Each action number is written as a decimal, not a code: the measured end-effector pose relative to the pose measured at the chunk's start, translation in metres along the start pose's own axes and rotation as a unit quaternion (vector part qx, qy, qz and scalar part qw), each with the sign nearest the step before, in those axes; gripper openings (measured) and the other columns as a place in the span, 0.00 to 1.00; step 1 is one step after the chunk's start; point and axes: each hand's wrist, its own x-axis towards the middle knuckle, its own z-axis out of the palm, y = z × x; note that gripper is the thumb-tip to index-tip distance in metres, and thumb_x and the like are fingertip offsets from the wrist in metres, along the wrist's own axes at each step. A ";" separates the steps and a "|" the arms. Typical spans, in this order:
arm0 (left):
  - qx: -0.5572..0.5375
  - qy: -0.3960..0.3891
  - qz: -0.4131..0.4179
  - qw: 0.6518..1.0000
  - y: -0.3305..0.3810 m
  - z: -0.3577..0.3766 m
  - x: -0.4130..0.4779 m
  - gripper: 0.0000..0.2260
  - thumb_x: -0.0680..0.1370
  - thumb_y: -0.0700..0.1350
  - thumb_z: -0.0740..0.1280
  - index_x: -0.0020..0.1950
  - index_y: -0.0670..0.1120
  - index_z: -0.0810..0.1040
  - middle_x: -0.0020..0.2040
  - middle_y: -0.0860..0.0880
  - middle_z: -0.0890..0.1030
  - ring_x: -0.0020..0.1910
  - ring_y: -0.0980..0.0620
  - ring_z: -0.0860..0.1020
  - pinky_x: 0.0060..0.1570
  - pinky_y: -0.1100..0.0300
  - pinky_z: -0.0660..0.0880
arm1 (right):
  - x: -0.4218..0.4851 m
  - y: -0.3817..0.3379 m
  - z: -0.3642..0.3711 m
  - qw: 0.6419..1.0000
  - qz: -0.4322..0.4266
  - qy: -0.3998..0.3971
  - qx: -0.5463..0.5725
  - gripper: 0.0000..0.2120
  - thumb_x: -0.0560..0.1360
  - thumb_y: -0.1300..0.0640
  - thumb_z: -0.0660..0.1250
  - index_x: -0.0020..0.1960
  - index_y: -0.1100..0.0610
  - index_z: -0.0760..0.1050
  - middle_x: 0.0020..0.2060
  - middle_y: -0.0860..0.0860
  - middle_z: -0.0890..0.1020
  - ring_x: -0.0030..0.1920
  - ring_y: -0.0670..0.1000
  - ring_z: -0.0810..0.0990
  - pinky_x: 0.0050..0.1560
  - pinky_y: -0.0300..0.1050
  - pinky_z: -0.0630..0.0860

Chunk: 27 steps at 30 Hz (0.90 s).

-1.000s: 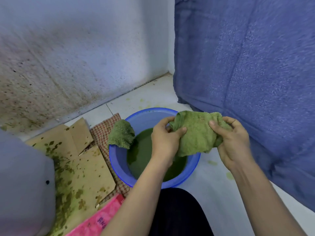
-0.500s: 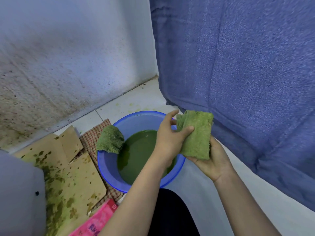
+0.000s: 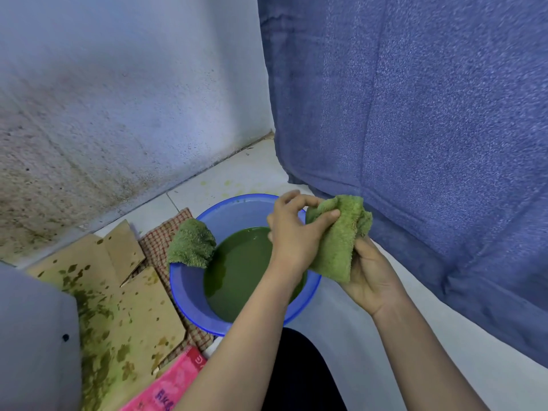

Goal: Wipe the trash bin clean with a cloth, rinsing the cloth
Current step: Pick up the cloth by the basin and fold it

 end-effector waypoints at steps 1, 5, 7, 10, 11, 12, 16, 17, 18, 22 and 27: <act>0.040 0.023 0.042 0.998 0.002 0.000 -0.001 0.05 0.69 0.54 0.75 0.40 0.60 0.79 0.58 0.59 0.76 0.62 0.55 0.73 0.64 0.52 0.68 | 0.000 0.001 -0.001 1.000 -0.002 0.003 0.013 0.18 0.79 0.57 0.61 0.68 0.58 0.74 0.60 0.58 0.82 0.57 0.52 0.83 0.52 0.48 0.81; -0.026 -0.069 0.162 0.984 0.023 0.004 -0.015 0.06 0.77 0.44 0.70 0.45 0.47 0.73 0.37 0.57 0.76 0.39 0.55 0.75 0.44 0.53 0.75 | -0.003 -0.002 0.000 0.998 -0.021 -0.014 0.065 0.18 0.80 0.53 0.59 0.66 0.58 0.75 0.63 0.56 0.80 0.63 0.51 0.79 0.58 0.46 0.79; -0.039 -0.107 0.199 0.974 0.042 0.006 -0.022 0.06 0.78 0.44 0.69 0.46 0.47 0.72 0.36 0.56 0.76 0.37 0.54 0.75 0.40 0.54 0.75 | -0.001 -0.006 -0.005 0.993 -0.001 -0.008 0.115 0.22 0.84 0.47 0.53 0.66 0.58 0.77 0.65 0.56 0.78 0.66 0.51 0.77 0.62 0.49 0.75; -0.147 -0.144 0.145 0.968 0.061 0.009 -0.020 0.06 0.79 0.42 0.68 0.50 0.42 0.73 0.38 0.47 0.77 0.35 0.55 0.78 0.38 0.59 0.76 | 0.002 -0.005 -0.026 0.990 -0.001 -0.040 0.132 0.43 0.78 0.31 0.33 0.77 0.60 0.61 0.76 0.60 0.63 0.77 0.59 0.59 0.76 0.63 0.41; -0.172 -0.145 0.115 0.968 0.063 0.008 -0.016 0.07 0.79 0.42 0.68 0.52 0.41 0.73 0.39 0.45 0.78 0.37 0.52 0.79 0.39 0.58 0.77 | -0.001 -0.006 -0.032 0.983 0.047 -0.070 0.165 0.48 0.74 0.26 0.32 0.79 0.60 0.55 0.76 0.64 0.59 0.78 0.63 0.53 0.74 0.66 0.33; -0.173 -0.134 0.088 0.972 0.061 0.005 -0.011 0.06 0.79 0.43 0.69 0.52 0.42 0.74 0.40 0.44 0.79 0.39 0.50 0.79 0.42 0.55 0.77 | -0.005 -0.004 -0.032 0.975 0.087 -0.088 0.183 0.52 0.72 0.23 0.35 0.79 0.62 0.52 0.75 0.68 0.57 0.77 0.67 0.52 0.74 0.68 0.36; -0.116 -0.075 -0.022 0.990 0.023 -0.023 0.011 0.07 0.78 0.45 0.71 0.53 0.46 0.76 0.42 0.46 0.82 0.40 0.50 0.81 0.43 0.54 0.78 | -0.009 -0.013 -0.030 0.994 0.015 0.045 0.098 0.34 0.66 0.47 0.77 0.69 0.55 0.73 0.60 0.58 0.82 0.58 0.56 0.83 0.50 0.53 0.81; -0.093 -0.057 -0.042 0.993 0.010 -0.030 0.014 0.08 0.78 0.45 0.72 0.53 0.47 0.76 0.41 0.47 0.83 0.39 0.50 0.81 0.43 0.54 0.79 | -0.005 -0.014 -0.033 0.998 -0.016 0.064 0.017 0.30 0.67 0.54 0.77 0.67 0.53 0.74 0.56 0.55 0.84 0.53 0.54 0.85 0.44 0.49 0.82; -0.070 -0.042 -0.056 0.995 -0.003 -0.037 0.017 0.08 0.77 0.45 0.72 0.53 0.47 0.76 0.42 0.47 0.83 0.39 0.50 0.81 0.44 0.53 0.79 | 0.000 -0.014 -0.036 0.994 -0.038 0.085 -0.052 0.26 0.68 0.60 0.75 0.66 0.52 0.75 0.54 0.55 0.85 0.50 0.53 0.85 0.42 0.48 0.82; -0.007 0.020 -0.083 0.996 -0.041 -0.042 0.026 0.08 0.76 0.44 0.73 0.53 0.48 0.77 0.49 0.44 0.83 0.45 0.46 0.83 0.49 0.48 0.79 | 0.018 0.007 -0.035 0.963 -0.085 0.185 -0.175 0.18 0.69 0.68 0.74 0.56 0.54 0.79 0.57 0.58 0.82 0.48 0.53 0.84 0.45 0.49 0.83; 0.122 0.067 -0.082 0.987 -0.053 -0.021 0.019 0.22 0.79 0.44 0.68 0.72 0.46 0.68 0.68 0.47 0.72 0.69 0.47 0.70 0.69 0.54 0.67 | 0.025 0.026 -0.025 0.818 -0.209 0.300 -0.444 0.17 0.75 0.62 0.71 0.61 0.49 0.75 0.66 0.49 0.72 0.68 0.52 0.70 0.70 0.49 0.66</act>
